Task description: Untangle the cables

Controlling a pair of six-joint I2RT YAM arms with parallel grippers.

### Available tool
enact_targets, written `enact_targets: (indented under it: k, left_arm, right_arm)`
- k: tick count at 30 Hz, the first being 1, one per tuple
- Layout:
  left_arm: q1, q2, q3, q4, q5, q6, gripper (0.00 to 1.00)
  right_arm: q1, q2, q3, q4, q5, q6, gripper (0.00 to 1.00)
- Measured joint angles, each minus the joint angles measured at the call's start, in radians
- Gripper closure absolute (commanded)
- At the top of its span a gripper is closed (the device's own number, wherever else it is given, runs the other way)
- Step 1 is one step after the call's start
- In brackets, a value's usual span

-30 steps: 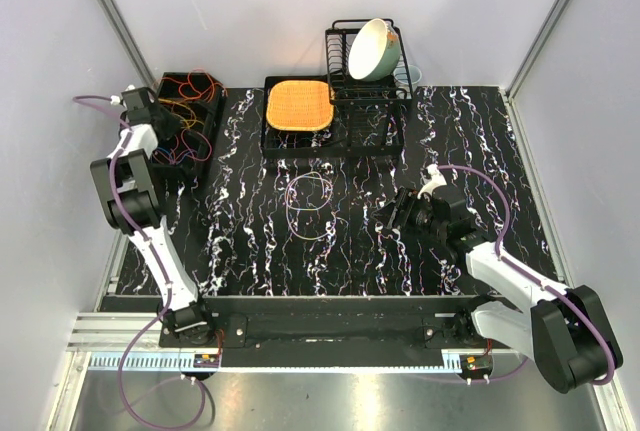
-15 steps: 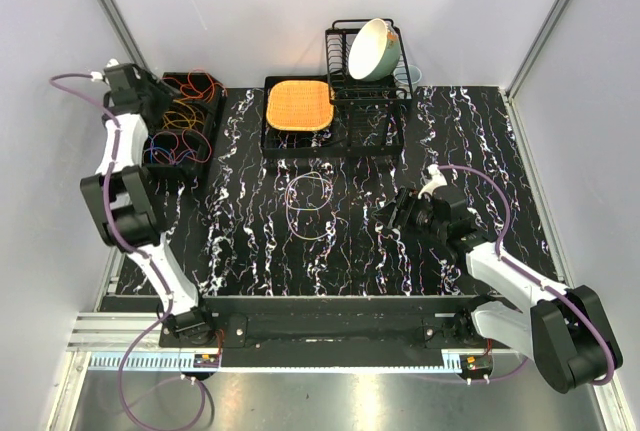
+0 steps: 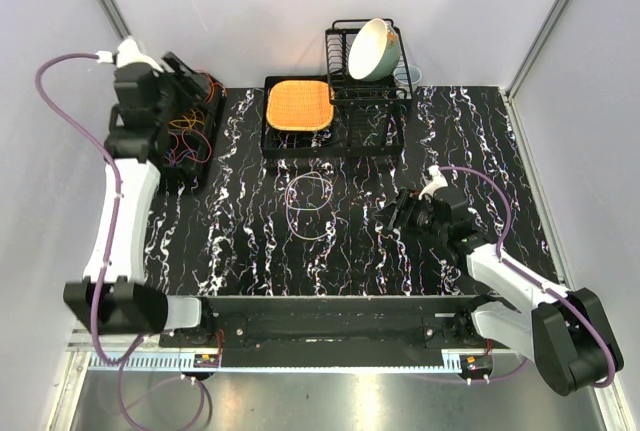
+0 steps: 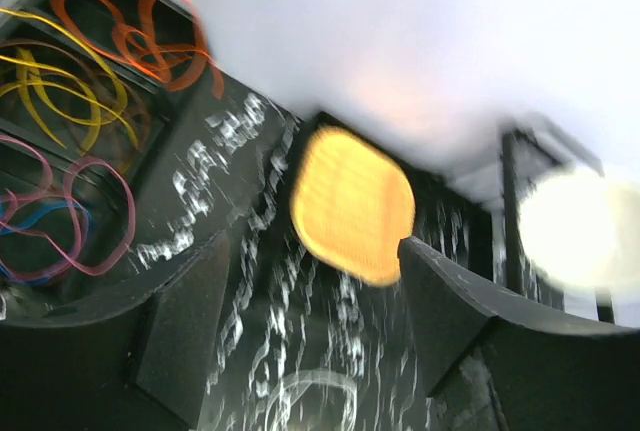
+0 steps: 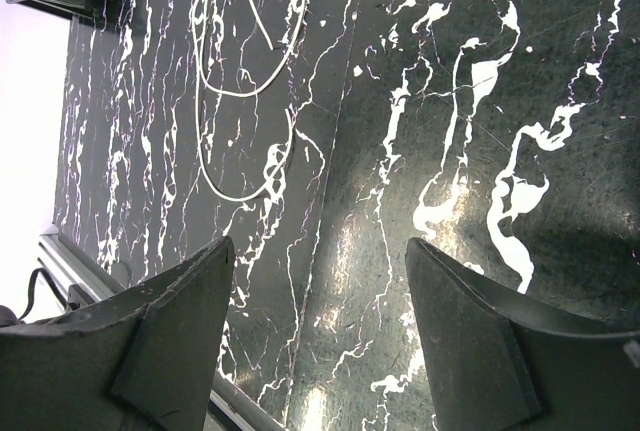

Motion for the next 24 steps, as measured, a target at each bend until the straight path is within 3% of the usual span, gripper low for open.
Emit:
enact_targets:
  k: [6,11,17,24]
  left_arm:
    - [-0.204,-0.180,-0.123,-0.093,-0.063,0.109,0.27]
    - [-0.331,-0.229,-0.261,-0.145,-0.085,0.144,0.32]
    - [-0.470,-0.185,-0.423,-0.191,-0.120,0.144,0.34]
    - [-0.620,-0.011,-0.438,-0.186,-0.187,0.164,0.36]
  right_arm:
    - [-0.002,-0.002,-0.002,0.000,0.000,0.001,0.24]
    - [-0.002,-0.002,-0.004,0.000,0.000,0.003,0.24]
    - [-0.002,-0.002,-0.004,0.000,0.000,0.004,0.24]
    - [-0.006,0.003,-0.003,0.000,0.000,0.005,0.24]
